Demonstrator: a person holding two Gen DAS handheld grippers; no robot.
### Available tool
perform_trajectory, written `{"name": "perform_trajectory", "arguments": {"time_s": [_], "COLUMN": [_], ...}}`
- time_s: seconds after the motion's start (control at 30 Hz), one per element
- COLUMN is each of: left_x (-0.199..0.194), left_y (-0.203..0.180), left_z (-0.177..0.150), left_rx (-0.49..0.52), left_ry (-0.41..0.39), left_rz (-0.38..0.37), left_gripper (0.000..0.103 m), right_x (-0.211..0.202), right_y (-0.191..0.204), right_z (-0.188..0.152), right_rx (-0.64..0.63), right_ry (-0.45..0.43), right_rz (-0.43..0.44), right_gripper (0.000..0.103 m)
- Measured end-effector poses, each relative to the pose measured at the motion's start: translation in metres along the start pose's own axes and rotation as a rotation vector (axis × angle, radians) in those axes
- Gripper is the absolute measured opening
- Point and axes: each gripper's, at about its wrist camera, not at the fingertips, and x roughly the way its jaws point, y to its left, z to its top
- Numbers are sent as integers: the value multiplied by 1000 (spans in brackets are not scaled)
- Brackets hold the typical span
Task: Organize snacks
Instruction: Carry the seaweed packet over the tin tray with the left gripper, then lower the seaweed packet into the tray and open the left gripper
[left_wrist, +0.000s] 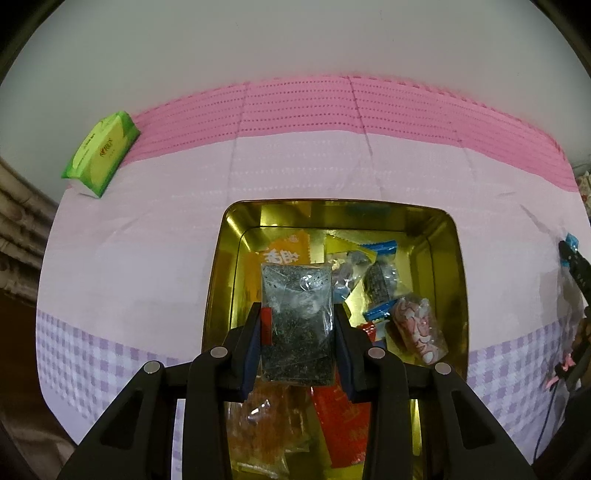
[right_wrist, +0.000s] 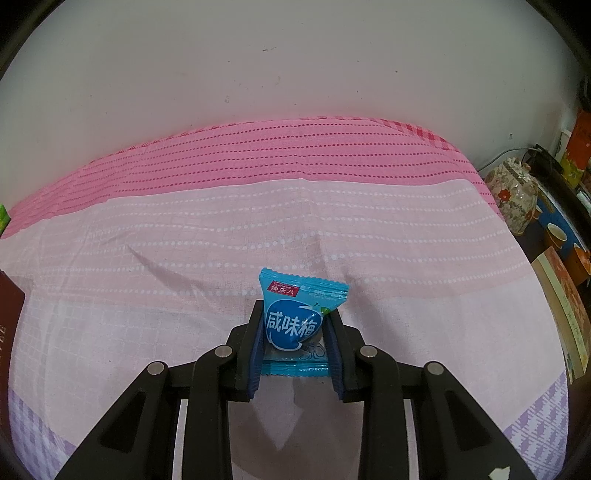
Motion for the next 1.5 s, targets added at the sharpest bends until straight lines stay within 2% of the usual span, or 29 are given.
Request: {"name": "perform_trajectory", "arguments": {"time_s": [0.23,0.8,1.0,1.5], "left_x": [13,14,6,-38], "left_y": [4,-1,-3,-9], "left_z": [-3,-6,-6,-13], "left_rx": [9,44,62,93], "left_ry": [19,-9,-45,-164], "left_rz": [21,65,95,82], "left_gripper": [36,38,40,49], "right_x": [0,-2,-2,0], "right_y": [1,4,2,-3], "right_z": [0,0,1,1], "right_rx": [-2,-9,-1,7], "right_ry": [0,1,2,9], "right_rz": [-3,-16,-7,9], "right_gripper": [28,28,28,29]}}
